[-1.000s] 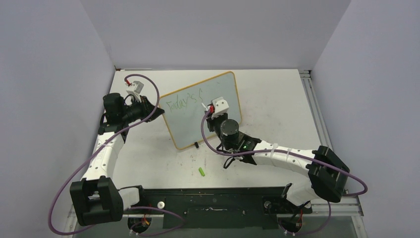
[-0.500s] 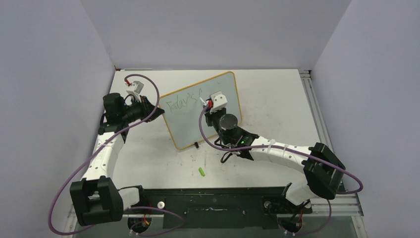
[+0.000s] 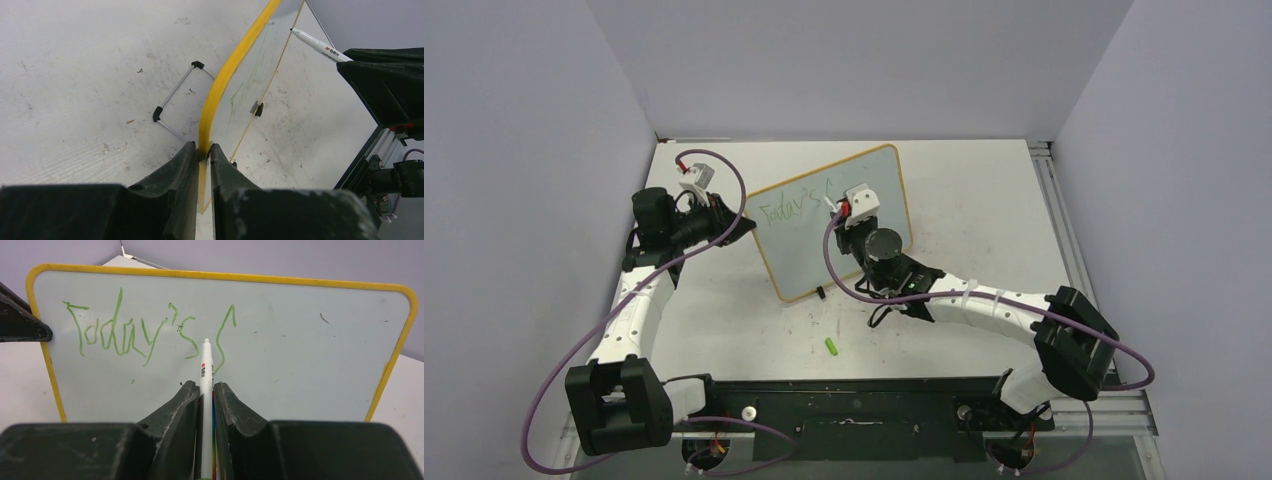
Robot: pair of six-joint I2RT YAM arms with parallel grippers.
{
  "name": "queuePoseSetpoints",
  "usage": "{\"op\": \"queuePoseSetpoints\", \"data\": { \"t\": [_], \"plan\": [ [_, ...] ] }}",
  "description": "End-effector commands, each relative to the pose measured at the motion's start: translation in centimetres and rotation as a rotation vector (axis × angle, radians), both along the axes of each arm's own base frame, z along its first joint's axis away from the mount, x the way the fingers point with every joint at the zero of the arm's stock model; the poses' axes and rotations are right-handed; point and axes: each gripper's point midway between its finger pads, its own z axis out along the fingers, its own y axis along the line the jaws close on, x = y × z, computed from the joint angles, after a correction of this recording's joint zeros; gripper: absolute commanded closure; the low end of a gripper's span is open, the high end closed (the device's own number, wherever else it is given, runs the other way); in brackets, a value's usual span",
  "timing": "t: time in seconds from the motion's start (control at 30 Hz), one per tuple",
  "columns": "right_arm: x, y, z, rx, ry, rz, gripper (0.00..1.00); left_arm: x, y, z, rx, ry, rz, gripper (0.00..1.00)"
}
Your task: Write a sentence on the whiteboard
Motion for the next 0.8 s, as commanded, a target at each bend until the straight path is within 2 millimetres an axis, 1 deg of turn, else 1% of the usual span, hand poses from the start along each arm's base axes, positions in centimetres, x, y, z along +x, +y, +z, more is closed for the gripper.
{"op": "queuePoseSetpoints", "data": {
  "t": [0.0,0.3,0.77],
  "plan": [
    [1.0,0.8,2.5,0.06,-0.046,0.0,0.95,0.4,-0.1,1.3,0.011,-0.036,-0.003,1.0],
    [1.5,0.6,2.0,0.058,-0.035,-0.019,0.95,0.4,-0.1,1.3,0.012,-0.036,-0.003,1.0],
    [2.4,-1.1,1.9,0.063,-0.032,-0.09,0.95,0.4,0.0,1.3,0.013,-0.037,-0.001,1.0]
  ]
}}
